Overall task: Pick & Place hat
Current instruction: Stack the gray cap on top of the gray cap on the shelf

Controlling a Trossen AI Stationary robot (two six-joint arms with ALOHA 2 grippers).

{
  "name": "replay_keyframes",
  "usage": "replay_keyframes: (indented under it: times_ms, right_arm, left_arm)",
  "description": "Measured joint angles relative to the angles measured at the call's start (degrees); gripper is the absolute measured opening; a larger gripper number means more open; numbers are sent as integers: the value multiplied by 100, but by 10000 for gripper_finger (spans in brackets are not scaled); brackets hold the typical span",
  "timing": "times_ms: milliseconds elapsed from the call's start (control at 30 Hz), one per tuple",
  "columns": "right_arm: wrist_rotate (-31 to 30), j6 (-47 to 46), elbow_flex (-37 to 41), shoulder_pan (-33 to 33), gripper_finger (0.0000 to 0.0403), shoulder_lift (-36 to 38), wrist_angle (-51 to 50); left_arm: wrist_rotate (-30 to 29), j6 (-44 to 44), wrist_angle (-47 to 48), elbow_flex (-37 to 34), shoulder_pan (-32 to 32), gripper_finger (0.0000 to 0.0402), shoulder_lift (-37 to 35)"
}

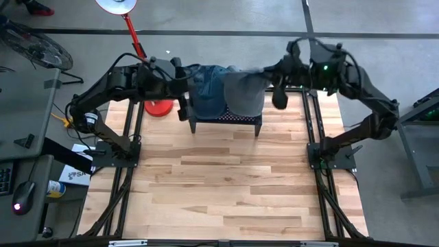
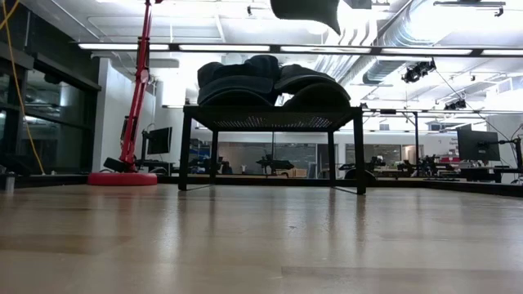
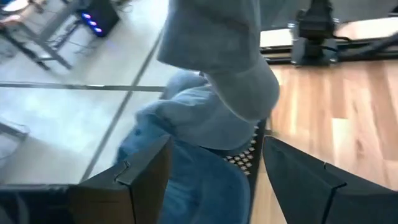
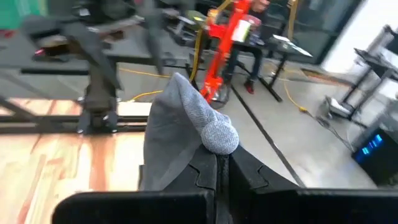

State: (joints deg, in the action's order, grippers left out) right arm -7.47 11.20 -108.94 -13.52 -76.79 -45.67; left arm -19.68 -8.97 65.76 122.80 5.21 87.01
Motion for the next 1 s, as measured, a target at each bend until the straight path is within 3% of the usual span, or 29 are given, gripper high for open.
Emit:
replay_keyframes:
  times_ms: [267,533,1000]
  right_arm:
    - [859,-1109,-113,-830,3,-34,-263]
    - [1712,-1889,-113,-1391,3,-237,-342]
    - [1905,-2346,-106,-1578,3,-684,-698]
  left_arm:
    - [-661,-123,-9,140,2,250,-18]
    - [-750,-125,-9,138,0,250,-18]
    - [-795,-74,-7,138,0,250,-18]
